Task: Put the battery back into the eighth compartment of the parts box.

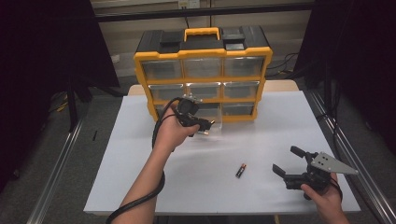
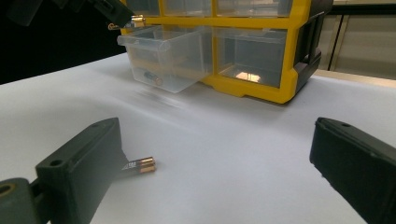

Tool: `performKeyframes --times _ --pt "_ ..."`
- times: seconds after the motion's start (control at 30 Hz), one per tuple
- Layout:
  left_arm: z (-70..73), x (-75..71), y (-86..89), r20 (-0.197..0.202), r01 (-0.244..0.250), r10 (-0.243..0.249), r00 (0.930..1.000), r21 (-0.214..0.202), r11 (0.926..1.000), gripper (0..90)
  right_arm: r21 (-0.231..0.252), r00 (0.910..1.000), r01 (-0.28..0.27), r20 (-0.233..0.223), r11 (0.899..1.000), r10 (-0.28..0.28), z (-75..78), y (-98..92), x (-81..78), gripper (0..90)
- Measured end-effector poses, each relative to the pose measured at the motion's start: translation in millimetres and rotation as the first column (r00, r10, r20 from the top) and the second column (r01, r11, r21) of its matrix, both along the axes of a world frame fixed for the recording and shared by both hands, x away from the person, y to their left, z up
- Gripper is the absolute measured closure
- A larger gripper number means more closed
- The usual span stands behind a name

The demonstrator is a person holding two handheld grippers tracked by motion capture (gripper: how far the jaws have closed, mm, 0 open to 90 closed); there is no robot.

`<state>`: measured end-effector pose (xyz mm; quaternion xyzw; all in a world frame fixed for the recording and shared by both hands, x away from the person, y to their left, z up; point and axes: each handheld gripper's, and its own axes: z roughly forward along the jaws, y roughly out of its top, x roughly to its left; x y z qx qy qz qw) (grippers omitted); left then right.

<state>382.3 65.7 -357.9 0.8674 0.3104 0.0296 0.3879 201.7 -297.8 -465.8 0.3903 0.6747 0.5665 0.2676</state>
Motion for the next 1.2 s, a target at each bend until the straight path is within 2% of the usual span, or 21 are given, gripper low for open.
performKeyframes --times 0.2,0.23,0.27,0.3,0.37,0.5,0.53,0.57,0.6,0.63,0.7,0.8,0.83,0.87,0.93,0.97,1.0,1.03,1.1,1.13,1.2 --pt "4.8 8.0 0.6 0.011 -0.008 0.008 0.9999 0.001 1.0000 77.4 0.000 1.0000 -0.005 0.002 1.000 0.005 -0.5 0.1 0.6 2.1" --pt "5.1 9.7 1.4 0.018 -0.004 0.004 0.9998 0.014 0.9999 77.4 0.000 1.0000 -0.005 0.001 1.000 0.005 -0.4 0.2 0.5 2.1" --pt "4.2 10.4 0.5 0.024 -0.025 0.025 0.9994 -0.002 0.9997 77.4 -0.001 1.0000 -0.004 0.003 1.000 0.004 -0.5 0.0 0.6 2.1" --pt "4.3 12.1 1.5 0.024 -0.017 0.016 0.9996 0.008 0.9998 77.3 0.000 1.0000 -0.003 -0.001 1.000 0.003 -0.4 -0.4 0.4 2.1" --pt "3.4 14.4 1.4 0.027 -0.031 0.031 0.9992 0.000 0.9995 77.4 0.003 1.0000 0.001 -0.001 1.000 -0.001 -0.4 0.1 0.4 2.1" --pt "2.3 18.8 1.2 0.034 -0.033 0.033 0.9989 0.014 0.9993 77.3 0.005 1.0000 0.000 0.000 1.000 0.000 -0.6 0.3 0.6 2.1" --pt "1.5 19.2 0.6 0.044 -0.053 0.052 0.9977 0.012 0.9985 77.3 0.005 1.0000 0.001 -0.002 1.000 -0.001 -0.5 0.0 0.4 2.1" --pt "1.3 21.4 1.4 0.047 -0.038 0.037 0.9982 0.029 0.9989 77.3 0.002 1.0000 -0.004 -0.002 1.000 0.004 -0.6 -0.3 0.4 2.1" --pt "0.1 21.7 0.4 0.043 -0.053 0.052 0.9977 0.024 0.9983 77.4 0.001 1.0000 -0.005 -0.002 1.000 0.005 -0.7 -0.2 0.5 2.1" --pt "-0.6 23.9 1.3 0.050 -0.043 0.041 0.9979 0.040 0.9983 77.3 0.002 1.0000 -0.004 -0.001 1.000 0.004 -0.8 0.2 0.5 2.1" --pt "-3.6 27.1 2.1 0.044 -0.051 0.050 0.9978 0.019 0.9985 77.3 0.002 1.0000 -0.004 -0.001 1.000 0.004 -0.6 0.4 0.4 2.1" --pt "-7.0 32.0 5.1 0.052 -0.066 0.064 0.9966 0.037 0.9971 77.3 0.007 1.0000 -0.002 -0.004 1.000 0.002 -0.6 0.2 0.4 2.1" --pt "-8.6 33.1 5.4 0.045 -0.077 0.076 0.9961 0.020 0.9968 77.3 0.006 1.0000 -0.001 -0.003 1.000 0.001 -0.7 -0.2 0.5 2.1" --pt "-9.7 34.6 6.6 0.048 -0.076 0.075 0.9960 0.020 0.9969 77.3 0.009 1.0000 0.002 -0.003 1.000 -0.002 -0.6 -0.2 0.4 2.1" --pt "-9.6 36.6 8.3 0.043 -0.079 0.077 0.9961 0.040 0.9961 77.3 0.011 1.0000 0.002 -0.005 1.000 -0.002 -0.5 -0.6 0.4 2.1" --pt "-12.3 36.8 6.5 0.048 -0.104 0.103 0.9935 0.002 0.9946 77.3 0.012 1.0000 0.005 -0.006 1.000 -0.005 -0.5 -0.8 0.4 2.1" --pt "-11.7 38.6 8.0 0.055 -0.087 0.085 0.9948 0.032 0.9957 77.3 0.016 0.9999 0.008 -0.007 1.000 -0.008 -0.5 -0.4 0.4 2.1" --pt "-11.8 39.5 8.6 0.050 -0.083 0.082 0.9954 0.035 0.9959 77.3 0.014 1.0000 0.002 -0.007 1.000 -0.002 -0.6 -0.3 0.3 2.1" --pt "-14.3 39.9 6.5 0.049 -0.112 0.111 0.9926 0.013 0.9937 77.3 0.014 1.0000 0.002 -0.007 1.000 -0.002 -0.5 -0.2 0.3 2.1" --pt "-15.0 41.3 7.7 0.059 -0.091 0.089 0.9943 0.030 0.9954 77.3 0.015 1.0000 0.001 -0.007 1.000 -0.001 -0.4 -0.1 0.3 2.1" --pt "-16.3 41.9 7.2 0.058 -0.101 0.099 0.9934 0.021 0.9947 77.3 0.016 1.0000 0.003 -0.007 1.000 -0.003 -0.4 0.0 0.3 2.1"
